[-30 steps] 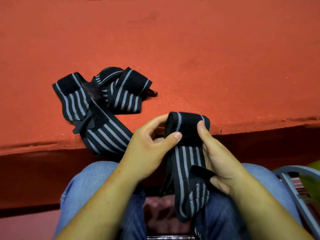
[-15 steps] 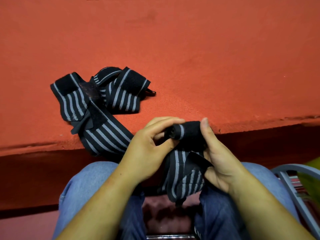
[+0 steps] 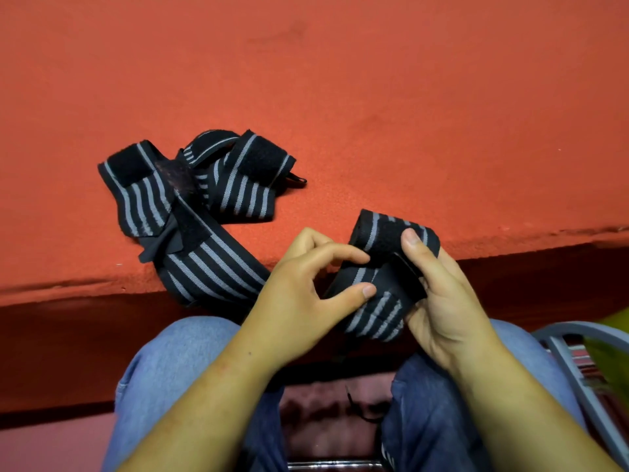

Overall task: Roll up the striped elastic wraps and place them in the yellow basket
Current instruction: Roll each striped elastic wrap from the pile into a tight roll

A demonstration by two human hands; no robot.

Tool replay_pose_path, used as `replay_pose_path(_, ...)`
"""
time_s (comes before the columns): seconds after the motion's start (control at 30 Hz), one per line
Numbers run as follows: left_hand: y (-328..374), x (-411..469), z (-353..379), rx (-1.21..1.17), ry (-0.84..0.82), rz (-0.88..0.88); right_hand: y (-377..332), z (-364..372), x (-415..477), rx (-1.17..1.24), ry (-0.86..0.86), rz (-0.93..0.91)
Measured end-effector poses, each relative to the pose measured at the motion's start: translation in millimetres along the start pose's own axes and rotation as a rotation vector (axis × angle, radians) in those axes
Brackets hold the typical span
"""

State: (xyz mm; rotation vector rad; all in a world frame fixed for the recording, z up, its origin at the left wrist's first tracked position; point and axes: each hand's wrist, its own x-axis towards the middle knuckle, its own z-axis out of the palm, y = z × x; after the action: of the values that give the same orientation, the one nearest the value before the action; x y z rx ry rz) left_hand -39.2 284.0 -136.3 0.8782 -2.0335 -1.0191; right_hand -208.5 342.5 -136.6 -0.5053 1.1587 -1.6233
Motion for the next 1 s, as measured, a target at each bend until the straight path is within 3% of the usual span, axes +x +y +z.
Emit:
replay_pose_path(0.4, -7, 0, 9, 0.29, 0.012, 0.045, -1, -1, -3, -0.075, -0.057, -0.025)
replay_pose_path(0.6, -4, 2, 2, 0.036, -0.062, 0.017, -1, 1, -4, -0.079, -0.065, -0.065)
replay_pose_path(0.87, 0, 0, -5, -0.115, -0.177, -0.037, -2, 0, -1, -0.052, -0.033, -0.064)
replay_pose_path(1.0, 1, 0, -11, -0.196, -0.237, -0.07, -4, -1, 2, 0.02, 0.081, -0.091)
